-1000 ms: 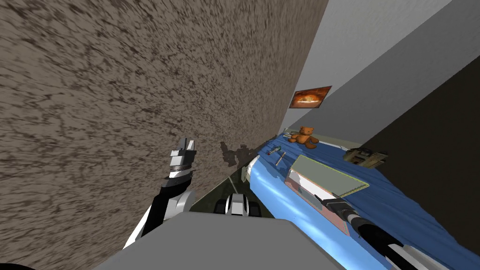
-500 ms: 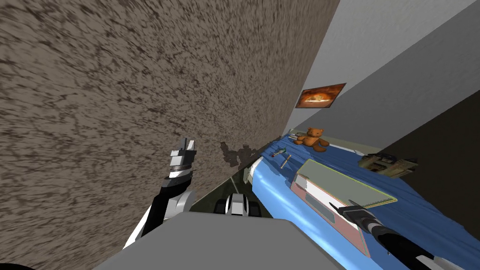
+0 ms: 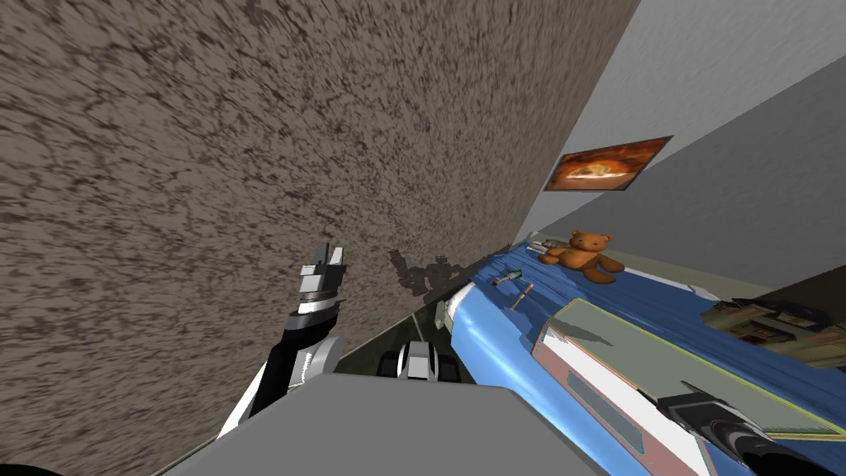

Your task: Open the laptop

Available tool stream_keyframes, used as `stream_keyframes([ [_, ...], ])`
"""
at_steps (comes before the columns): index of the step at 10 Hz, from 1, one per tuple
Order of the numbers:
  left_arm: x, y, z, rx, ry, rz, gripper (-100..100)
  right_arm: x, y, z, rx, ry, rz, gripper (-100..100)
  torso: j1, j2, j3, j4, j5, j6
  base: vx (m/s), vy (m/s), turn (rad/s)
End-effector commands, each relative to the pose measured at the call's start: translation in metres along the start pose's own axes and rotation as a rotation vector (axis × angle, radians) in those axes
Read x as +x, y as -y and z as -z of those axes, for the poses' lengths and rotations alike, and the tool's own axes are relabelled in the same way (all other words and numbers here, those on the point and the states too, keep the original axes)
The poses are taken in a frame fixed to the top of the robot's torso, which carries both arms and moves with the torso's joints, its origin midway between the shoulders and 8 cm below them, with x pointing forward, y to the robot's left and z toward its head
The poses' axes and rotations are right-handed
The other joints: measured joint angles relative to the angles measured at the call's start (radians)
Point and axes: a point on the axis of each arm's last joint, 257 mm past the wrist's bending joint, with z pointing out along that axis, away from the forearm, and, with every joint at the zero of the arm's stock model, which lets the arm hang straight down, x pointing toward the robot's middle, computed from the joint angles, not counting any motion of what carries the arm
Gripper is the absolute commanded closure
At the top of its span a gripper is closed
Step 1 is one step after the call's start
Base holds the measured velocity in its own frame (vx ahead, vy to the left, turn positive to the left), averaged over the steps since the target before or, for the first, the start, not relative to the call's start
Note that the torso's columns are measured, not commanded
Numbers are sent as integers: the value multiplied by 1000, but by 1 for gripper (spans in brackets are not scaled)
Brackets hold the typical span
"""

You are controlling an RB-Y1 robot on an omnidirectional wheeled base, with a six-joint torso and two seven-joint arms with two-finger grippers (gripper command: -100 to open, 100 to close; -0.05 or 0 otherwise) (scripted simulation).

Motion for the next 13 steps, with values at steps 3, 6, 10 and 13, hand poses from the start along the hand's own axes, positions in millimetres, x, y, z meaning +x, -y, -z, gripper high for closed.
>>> stream_keyframes([
  [3, 0, 0, 0, 0, 0, 0, 0, 24, 30, 12, 32, -77, 67, -100, 0, 1, 1, 1, 0, -1, 19, -3, 53],
  [6, 0, 0, 0, 0, 0, 0, 0, 38, 46, 19, 49, -118, 101, -100, 0, 0, 0, 0, 0, 0, 23, 0, 54],
  [10, 0, 0, 0, 0, 0, 0, 0, 72, 88, 40, 93, -221, 183, -100, -1, 0, 0, 0, 0, -1, 24, -1, 90],
  [13, 0, 0, 0, 0, 0, 0, 0, 86, 108, 51, 112, -270, 220, -100, 0, 1, 1, 0, 0, 1, 22, 1, 60],
])
